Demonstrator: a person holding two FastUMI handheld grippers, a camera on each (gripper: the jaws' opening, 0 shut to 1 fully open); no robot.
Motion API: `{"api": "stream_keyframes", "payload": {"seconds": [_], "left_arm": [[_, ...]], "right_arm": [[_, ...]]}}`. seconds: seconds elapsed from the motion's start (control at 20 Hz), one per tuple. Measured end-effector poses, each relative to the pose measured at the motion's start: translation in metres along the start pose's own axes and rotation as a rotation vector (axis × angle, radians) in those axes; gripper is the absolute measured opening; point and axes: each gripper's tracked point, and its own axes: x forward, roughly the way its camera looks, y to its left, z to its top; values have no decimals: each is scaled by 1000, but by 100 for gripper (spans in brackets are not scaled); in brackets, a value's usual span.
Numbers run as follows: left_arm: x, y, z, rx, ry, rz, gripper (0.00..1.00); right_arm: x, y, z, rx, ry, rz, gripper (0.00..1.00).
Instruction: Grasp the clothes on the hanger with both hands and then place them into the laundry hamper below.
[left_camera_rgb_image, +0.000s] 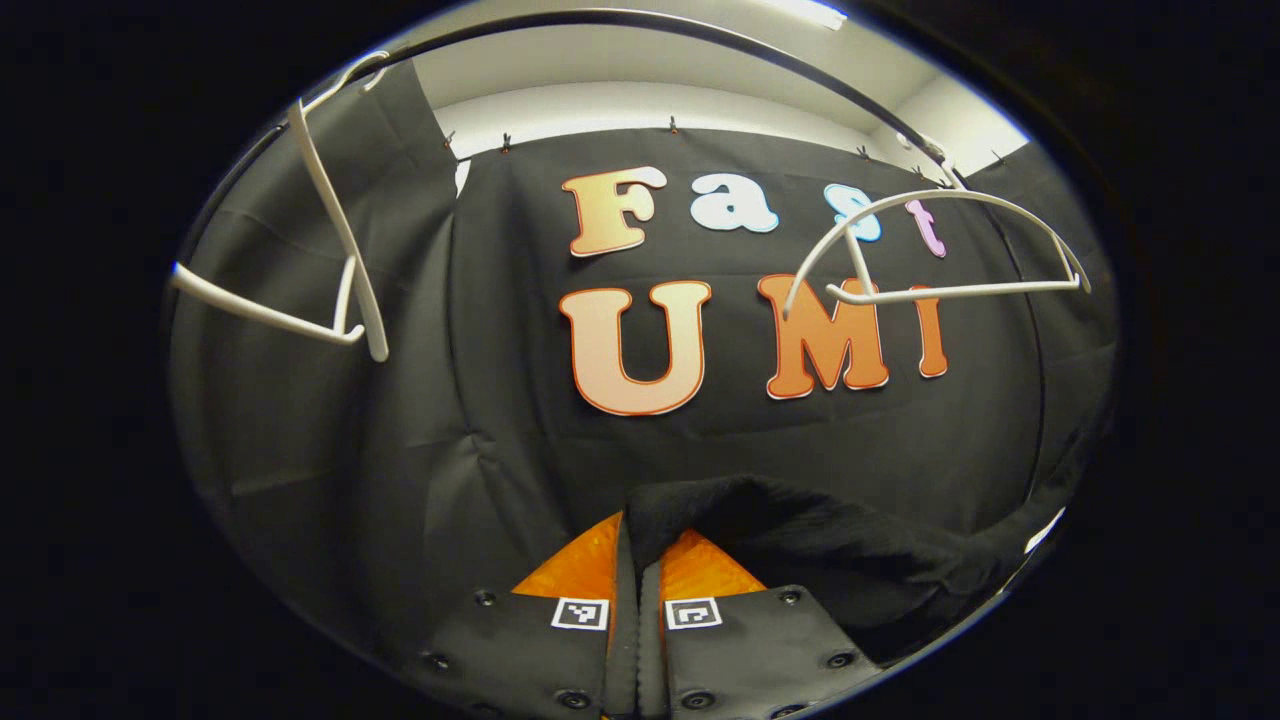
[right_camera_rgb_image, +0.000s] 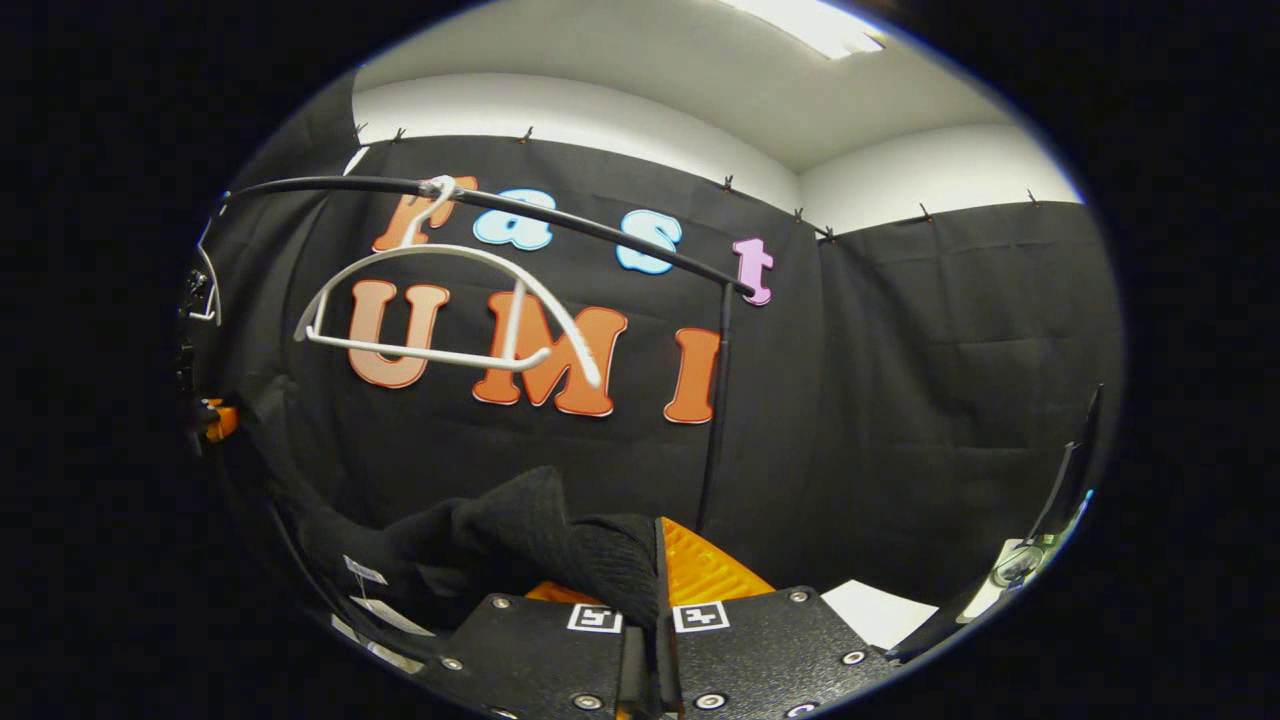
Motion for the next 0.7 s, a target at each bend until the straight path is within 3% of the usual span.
{"api": "stream_keyframes", "payload": {"seconds": [0.35, 0.7], "left_arm": [[-40, -5, -9, 4, 48, -1, 7], [-67, -33, -4, 11, 99, -69, 7]], "right_arm": [[-26, 60, -9, 10, 39, 119, 10], [-38, 127, -7, 32, 67, 243, 10]]}}
